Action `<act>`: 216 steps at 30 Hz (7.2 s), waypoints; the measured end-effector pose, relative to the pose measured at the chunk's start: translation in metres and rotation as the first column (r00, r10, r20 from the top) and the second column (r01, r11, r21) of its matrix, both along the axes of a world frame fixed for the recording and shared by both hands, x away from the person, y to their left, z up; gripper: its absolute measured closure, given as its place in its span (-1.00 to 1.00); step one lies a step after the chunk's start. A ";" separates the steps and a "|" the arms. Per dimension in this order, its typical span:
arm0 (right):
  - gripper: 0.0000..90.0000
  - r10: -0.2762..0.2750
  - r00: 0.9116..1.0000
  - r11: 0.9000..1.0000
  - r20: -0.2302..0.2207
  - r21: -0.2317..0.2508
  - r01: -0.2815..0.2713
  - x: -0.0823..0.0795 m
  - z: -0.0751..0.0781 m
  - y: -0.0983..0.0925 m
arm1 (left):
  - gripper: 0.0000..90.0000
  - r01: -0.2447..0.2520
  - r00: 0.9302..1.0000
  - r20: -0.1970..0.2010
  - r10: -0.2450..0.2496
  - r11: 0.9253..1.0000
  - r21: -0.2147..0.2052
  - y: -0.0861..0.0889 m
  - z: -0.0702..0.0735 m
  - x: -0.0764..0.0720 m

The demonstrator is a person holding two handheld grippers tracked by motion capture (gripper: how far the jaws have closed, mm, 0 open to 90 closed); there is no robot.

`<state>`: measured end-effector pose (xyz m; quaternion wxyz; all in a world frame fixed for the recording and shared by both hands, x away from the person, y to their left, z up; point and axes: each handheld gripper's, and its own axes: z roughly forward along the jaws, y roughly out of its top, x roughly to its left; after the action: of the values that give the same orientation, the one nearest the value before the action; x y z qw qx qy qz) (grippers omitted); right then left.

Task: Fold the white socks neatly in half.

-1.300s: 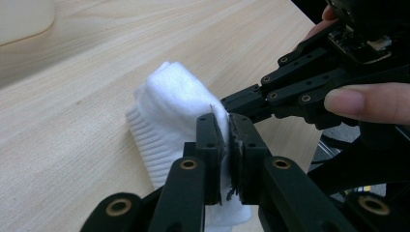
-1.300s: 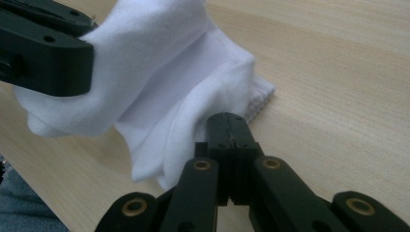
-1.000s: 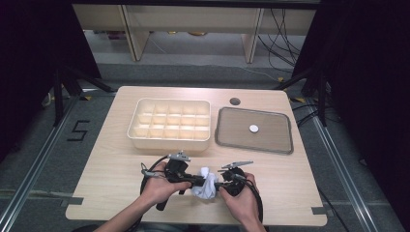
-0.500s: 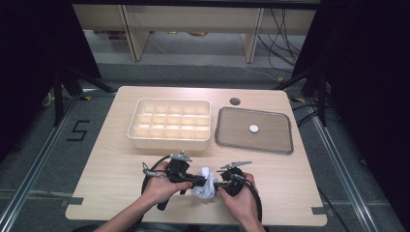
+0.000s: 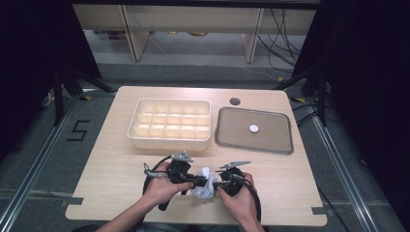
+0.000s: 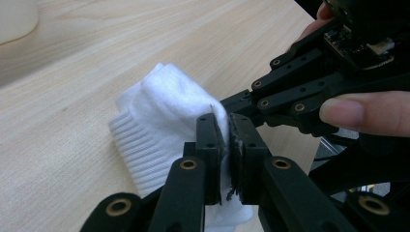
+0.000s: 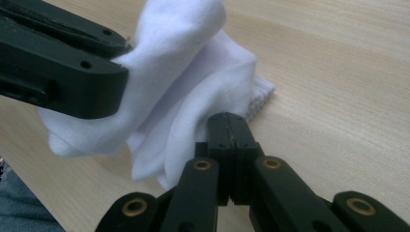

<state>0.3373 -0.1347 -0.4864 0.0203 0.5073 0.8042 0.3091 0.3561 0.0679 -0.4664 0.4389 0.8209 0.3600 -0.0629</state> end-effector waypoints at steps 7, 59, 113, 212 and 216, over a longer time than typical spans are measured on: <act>1.00 0.010 1.000 1.000 0.001 0.003 -0.010 0.000 0.000 0.003 | 0.85 0.004 1.000 -0.009 -0.004 1.000 -0.005 -0.001 -0.001 0.001; 0.34 -0.037 0.999 0.983 -0.006 0.179 0.038 0.030 0.026 -0.001 | 0.83 0.005 1.000 0.021 -0.006 0.999 0.035 -0.011 -0.013 -0.002; 0.87 -0.085 0.996 0.994 -0.018 0.071 0.086 0.032 0.002 0.009 | 0.99 0.044 0.999 -0.012 -0.043 0.998 0.056 -0.009 -0.023 -0.020; 0.98 0.032 0.999 0.999 0.018 0.023 -0.033 0.013 0.005 0.014 | 0.53 -0.065 0.966 -0.241 0.096 0.989 0.135 0.019 -0.026 0.029; 0.98 0.034 0.999 0.999 0.023 0.019 -0.035 0.013 0.005 0.014 | 0.60 -0.080 0.972 -0.210 0.105 0.989 0.124 0.016 -0.026 0.026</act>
<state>0.3499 -0.1204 -0.4818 0.0192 0.4899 0.8095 0.3231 0.3825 0.0841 -0.4928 0.3517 0.8153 0.4465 -0.1105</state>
